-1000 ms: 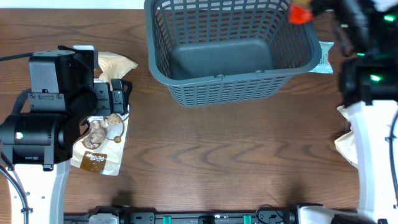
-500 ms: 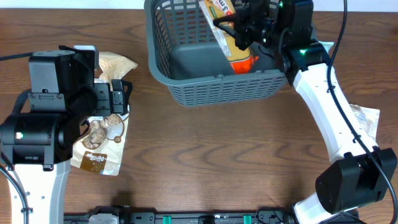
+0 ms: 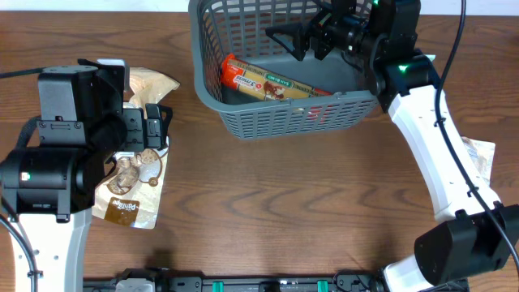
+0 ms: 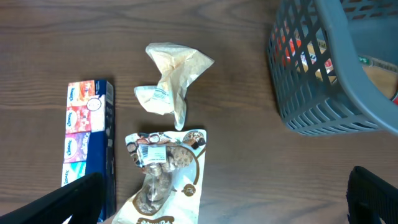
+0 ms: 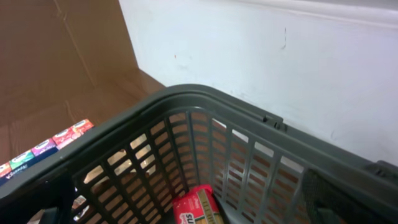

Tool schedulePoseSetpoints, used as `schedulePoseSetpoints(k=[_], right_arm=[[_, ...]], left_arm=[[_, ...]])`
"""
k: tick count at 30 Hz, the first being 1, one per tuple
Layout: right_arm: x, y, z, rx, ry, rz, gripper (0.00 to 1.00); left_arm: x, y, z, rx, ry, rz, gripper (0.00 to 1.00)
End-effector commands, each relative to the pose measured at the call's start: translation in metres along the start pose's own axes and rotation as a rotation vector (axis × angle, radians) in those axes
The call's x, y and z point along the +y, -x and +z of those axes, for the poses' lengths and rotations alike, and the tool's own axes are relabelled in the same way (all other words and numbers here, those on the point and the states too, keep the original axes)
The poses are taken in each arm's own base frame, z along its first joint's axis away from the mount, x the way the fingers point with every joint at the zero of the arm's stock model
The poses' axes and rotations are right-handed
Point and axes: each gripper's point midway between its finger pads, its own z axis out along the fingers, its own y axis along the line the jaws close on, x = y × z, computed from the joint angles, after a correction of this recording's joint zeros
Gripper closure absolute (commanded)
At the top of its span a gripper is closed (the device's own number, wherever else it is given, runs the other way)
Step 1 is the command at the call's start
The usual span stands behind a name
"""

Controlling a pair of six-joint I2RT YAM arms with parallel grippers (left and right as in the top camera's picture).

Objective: Pack container
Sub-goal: 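Move the right gripper back over the cream snack bag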

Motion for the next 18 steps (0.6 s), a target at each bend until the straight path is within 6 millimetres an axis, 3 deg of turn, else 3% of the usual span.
schedulePoseSetpoints(k=[1,6,9,11,15,18], right_arm=[[0.011,0.043,-0.021,-0.084,0.003,-0.073,0.01],[-0.001,0.116,-0.08,-0.198,-0.142,-0.123,0.01],[-0.026,0.149,-0.13,-0.227,-0.349,-0.106,0.01],[-0.049,0.161,-0.17,-0.232,-0.526,-0.05,0.01],[-0.086,0.15,-0.251,-0.159,-0.812,0.075,0.01],[-0.103,0.115,-0.3,-0.06,-0.942,0.218,0.01]], left_arm=[[0.002,0.002,0.0,-0.002,0.009,0.024,0.01],[0.002,0.002,0.0,-0.002,0.009,0.024,0.01],[0.002,0.002,0.0,-0.002,0.009,0.032,0.01],[0.002,0.002,0.0,-0.002,0.009,0.034,0.01],[0.002,0.002,0.0,-0.002,0.009,0.035,0.01],[0.002,0.002,0.0,-0.001,0.009,0.035,0.01]])
